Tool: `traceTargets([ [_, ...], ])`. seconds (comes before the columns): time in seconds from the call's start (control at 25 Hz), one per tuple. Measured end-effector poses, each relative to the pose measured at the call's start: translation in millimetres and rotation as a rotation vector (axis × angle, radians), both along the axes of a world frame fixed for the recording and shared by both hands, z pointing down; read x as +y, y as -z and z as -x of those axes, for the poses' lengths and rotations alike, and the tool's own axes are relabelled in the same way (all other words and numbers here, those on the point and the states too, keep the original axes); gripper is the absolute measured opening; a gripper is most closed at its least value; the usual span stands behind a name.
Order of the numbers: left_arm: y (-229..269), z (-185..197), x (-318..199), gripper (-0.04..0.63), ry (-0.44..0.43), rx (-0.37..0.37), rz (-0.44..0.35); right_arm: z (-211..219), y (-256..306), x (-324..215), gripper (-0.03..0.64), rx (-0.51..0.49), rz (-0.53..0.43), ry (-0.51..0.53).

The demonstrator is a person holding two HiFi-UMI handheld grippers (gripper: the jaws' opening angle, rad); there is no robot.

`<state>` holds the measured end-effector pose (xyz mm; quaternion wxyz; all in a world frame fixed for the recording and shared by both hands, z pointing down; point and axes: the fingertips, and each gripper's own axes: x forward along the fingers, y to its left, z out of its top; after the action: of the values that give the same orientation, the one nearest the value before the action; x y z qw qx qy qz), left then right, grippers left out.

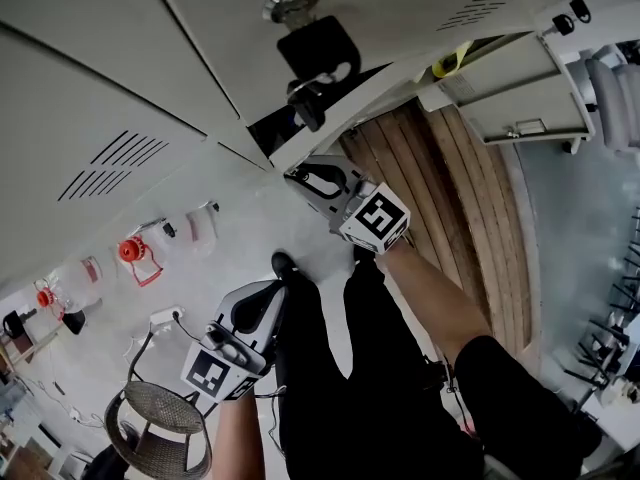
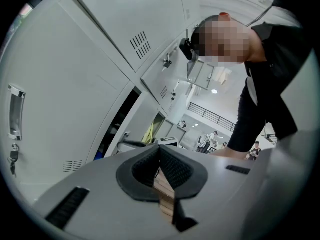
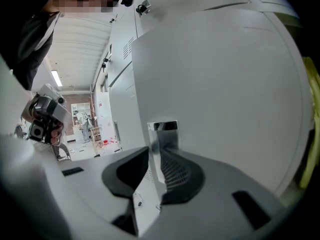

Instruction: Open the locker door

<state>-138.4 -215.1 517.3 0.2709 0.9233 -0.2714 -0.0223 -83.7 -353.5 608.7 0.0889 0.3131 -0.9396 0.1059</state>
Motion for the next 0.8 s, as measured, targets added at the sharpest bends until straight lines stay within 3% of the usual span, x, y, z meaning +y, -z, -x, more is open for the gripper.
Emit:
traceTargets([
  [0.48, 11.5, -43.8, 12.9, 0.011, 0.075, -0.008, -0.029, -20.1, 1.2, 35.6, 0.083, 0.000, -0.018, 0.136],
  [0.8, 19.6, -69.3, 28.9, 0.011, 0.172, -0.026, -0.058, -47.1, 0.0, 67.4, 0.084, -0.004, -0.024, 0.243],
])
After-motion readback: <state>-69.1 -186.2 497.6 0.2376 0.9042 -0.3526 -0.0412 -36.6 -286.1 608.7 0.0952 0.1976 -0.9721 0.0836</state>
